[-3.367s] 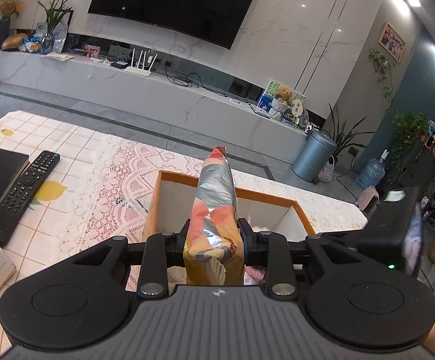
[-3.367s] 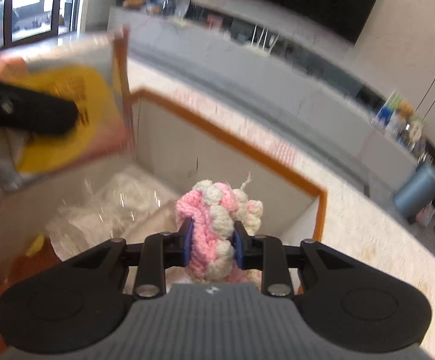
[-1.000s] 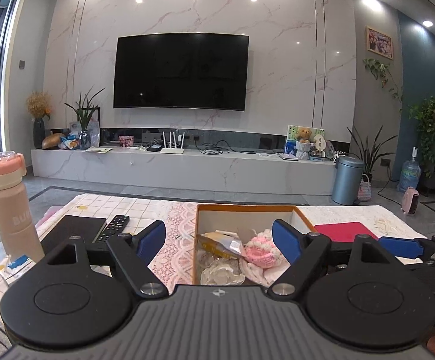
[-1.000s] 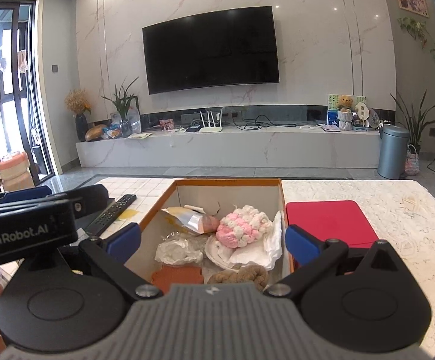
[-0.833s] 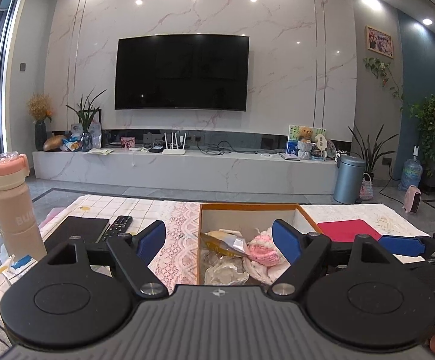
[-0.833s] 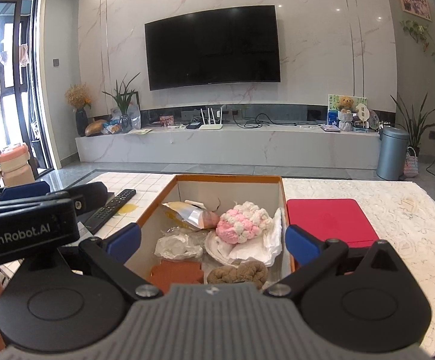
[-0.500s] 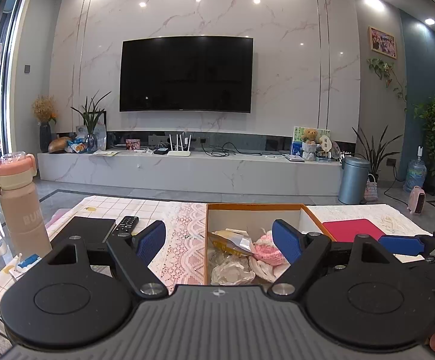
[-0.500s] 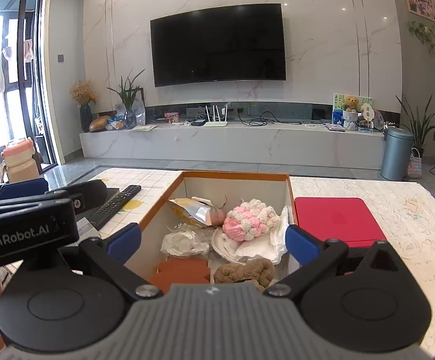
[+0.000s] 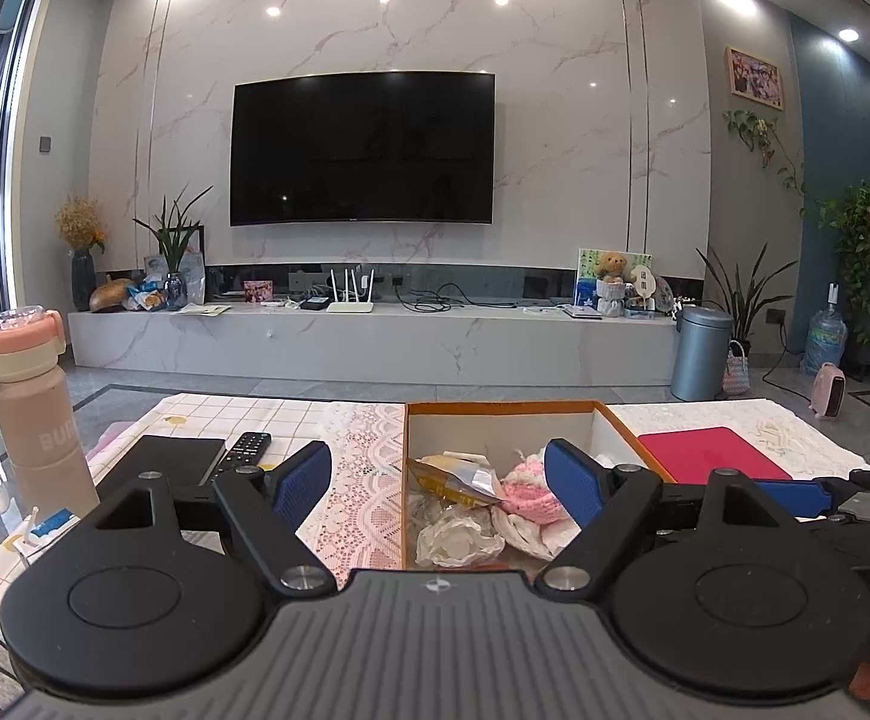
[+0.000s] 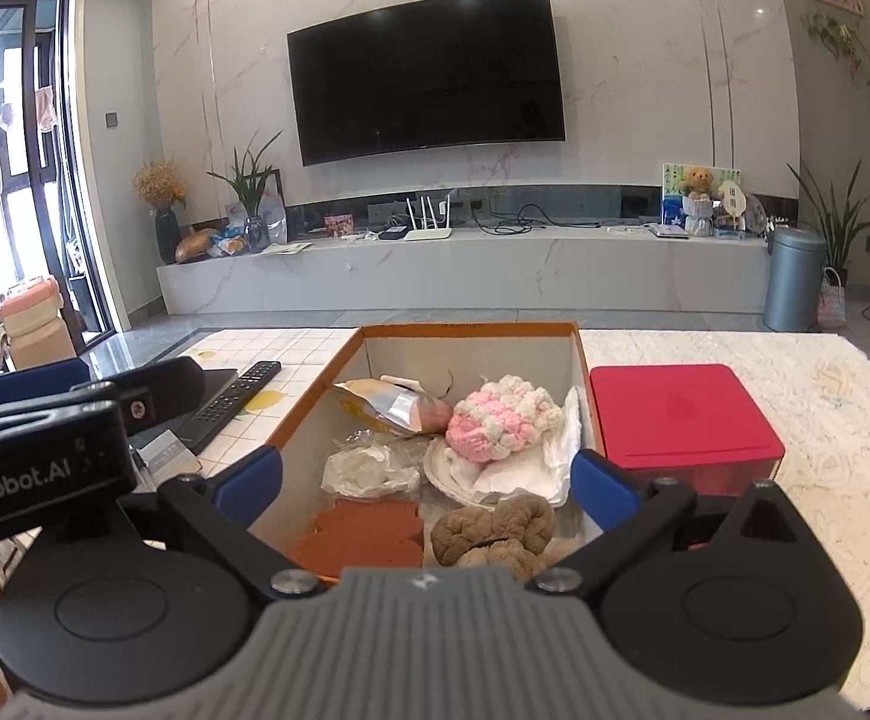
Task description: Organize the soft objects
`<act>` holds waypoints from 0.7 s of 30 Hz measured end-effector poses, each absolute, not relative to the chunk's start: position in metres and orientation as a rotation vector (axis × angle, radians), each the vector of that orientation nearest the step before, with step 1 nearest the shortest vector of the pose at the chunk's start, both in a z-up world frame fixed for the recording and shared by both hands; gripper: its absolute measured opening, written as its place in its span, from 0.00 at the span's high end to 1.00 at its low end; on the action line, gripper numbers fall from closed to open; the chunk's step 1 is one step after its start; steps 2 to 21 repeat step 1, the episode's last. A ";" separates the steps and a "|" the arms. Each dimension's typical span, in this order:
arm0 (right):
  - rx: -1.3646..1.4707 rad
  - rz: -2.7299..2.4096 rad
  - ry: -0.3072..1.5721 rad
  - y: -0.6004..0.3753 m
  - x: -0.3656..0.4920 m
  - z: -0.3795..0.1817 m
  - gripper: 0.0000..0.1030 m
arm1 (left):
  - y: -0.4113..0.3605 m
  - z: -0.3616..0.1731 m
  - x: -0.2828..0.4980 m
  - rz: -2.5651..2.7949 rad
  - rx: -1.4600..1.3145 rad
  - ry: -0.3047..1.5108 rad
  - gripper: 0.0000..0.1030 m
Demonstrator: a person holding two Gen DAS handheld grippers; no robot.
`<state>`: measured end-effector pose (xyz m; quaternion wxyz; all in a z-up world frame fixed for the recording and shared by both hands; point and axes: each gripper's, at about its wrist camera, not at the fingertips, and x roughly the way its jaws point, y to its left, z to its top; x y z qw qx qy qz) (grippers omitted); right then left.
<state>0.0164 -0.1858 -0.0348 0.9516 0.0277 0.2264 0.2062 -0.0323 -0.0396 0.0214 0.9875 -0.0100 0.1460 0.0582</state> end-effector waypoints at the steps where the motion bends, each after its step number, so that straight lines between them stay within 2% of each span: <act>1: 0.055 0.418 0.461 -0.186 0.017 -0.035 0.03 | -0.039 0.022 -0.031 0.116 -0.021 0.297 0.08; 21: 0.055 0.418 0.461 -0.186 0.017 -0.035 0.03 | -0.039 0.022 -0.031 0.116 -0.021 0.297 0.08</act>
